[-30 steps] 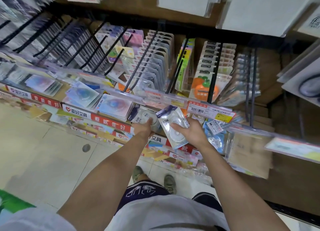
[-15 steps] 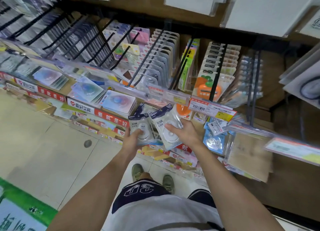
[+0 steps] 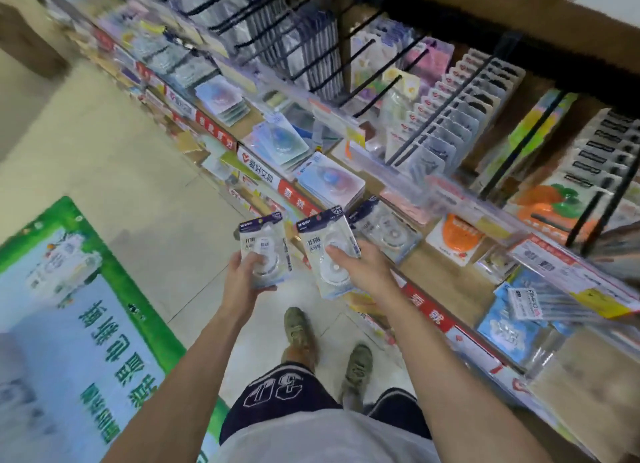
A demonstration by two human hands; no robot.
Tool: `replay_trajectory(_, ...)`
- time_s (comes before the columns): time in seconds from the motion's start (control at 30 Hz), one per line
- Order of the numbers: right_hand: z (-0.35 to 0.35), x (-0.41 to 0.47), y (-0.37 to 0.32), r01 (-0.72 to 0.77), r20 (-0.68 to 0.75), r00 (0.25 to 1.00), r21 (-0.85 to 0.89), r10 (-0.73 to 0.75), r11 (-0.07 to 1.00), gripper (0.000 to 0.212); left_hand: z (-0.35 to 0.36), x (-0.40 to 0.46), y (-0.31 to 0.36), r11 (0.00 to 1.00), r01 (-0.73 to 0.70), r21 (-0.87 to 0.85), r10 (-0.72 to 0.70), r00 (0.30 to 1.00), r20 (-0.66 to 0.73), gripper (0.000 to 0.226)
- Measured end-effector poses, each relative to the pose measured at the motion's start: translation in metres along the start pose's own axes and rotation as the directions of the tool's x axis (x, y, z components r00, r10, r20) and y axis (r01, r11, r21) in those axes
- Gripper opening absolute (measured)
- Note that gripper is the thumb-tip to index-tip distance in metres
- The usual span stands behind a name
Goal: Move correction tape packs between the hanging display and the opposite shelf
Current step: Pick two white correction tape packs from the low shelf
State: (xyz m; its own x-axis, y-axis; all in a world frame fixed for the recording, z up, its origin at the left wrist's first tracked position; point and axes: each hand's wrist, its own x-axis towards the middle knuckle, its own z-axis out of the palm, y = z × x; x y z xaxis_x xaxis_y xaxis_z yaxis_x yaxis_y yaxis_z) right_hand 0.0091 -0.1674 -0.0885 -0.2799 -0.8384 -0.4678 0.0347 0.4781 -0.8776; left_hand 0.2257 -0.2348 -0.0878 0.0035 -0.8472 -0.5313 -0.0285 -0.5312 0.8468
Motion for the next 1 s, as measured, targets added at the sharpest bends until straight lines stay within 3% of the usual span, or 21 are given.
replay_trajectory(0.1,0.026,0.005,-0.02,0.06,0.075,0.995,-0.003,-0.059,0.998,0.032,-0.03,-0.005,0.015,0.997,-0.079,-0.006,0.079,0.995,-0.058,0.023)
replay_trajectory(0.23,0.06,0.015,-0.044,0.092,0.135,0.987,-0.001,-0.091,0.996,0.022,-0.065,-0.007,0.029,0.986,-0.156,0.06,0.161,0.983,-0.09,0.038)
replay_trajectory(0.33,0.086,0.025,-0.065,0.116,0.163,0.98,-0.01,-0.112,0.993,0.037,-0.085,-0.008,0.038,0.98,-0.188,0.063,0.194,0.975,-0.11,0.029)
replay_trajectory(0.43,0.121,0.034,-0.092,0.148,0.228,0.963,-0.011,-0.141,0.989,0.052,-0.111,-0.003,0.051,0.977,-0.212,0.023,0.213,0.963,-0.164,0.035)
replay_trajectory(0.57,0.175,0.048,-0.127,0.161,0.304,0.94,-0.005,-0.152,0.987,0.031,-0.153,0.009,0.07,0.966,-0.259,-0.027,0.246,0.941,-0.232,0.02)
replay_trajectory(0.67,0.22,0.059,-0.149,0.142,0.377,0.918,-0.028,-0.121,0.99,0.052,-0.188,0.019,0.087,0.961,-0.265,-0.074,0.234,0.929,-0.286,0.032)
replay_trajectory(0.77,0.267,0.071,-0.17,0.156,0.431,0.892,-0.012,-0.135,0.988,0.039,-0.228,0.031,0.104,0.955,-0.281,-0.1,0.233,0.913,-0.336,0.024)
replay_trajectory(0.87,0.314,0.079,-0.19,0.15,0.439,0.888,0.008,-0.138,0.989,0.043,-0.26,0.048,0.12,0.953,-0.287,-0.099,0.234,0.903,-0.361,0.028)
replay_trajectory(0.9,0.328,0.084,-0.195,0.155,0.443,0.886,0.002,-0.139,0.988,0.034,-0.268,0.052,0.128,0.949,-0.296,-0.105,0.242,0.901,-0.359,0.028)
replay_trajectory(1.0,0.368,0.092,-0.212,0.226,0.446,0.877,-0.048,-0.182,0.973,0.042,-0.3,0.07,0.143,0.942,-0.319,-0.102,0.266,0.898,-0.352,0.019)
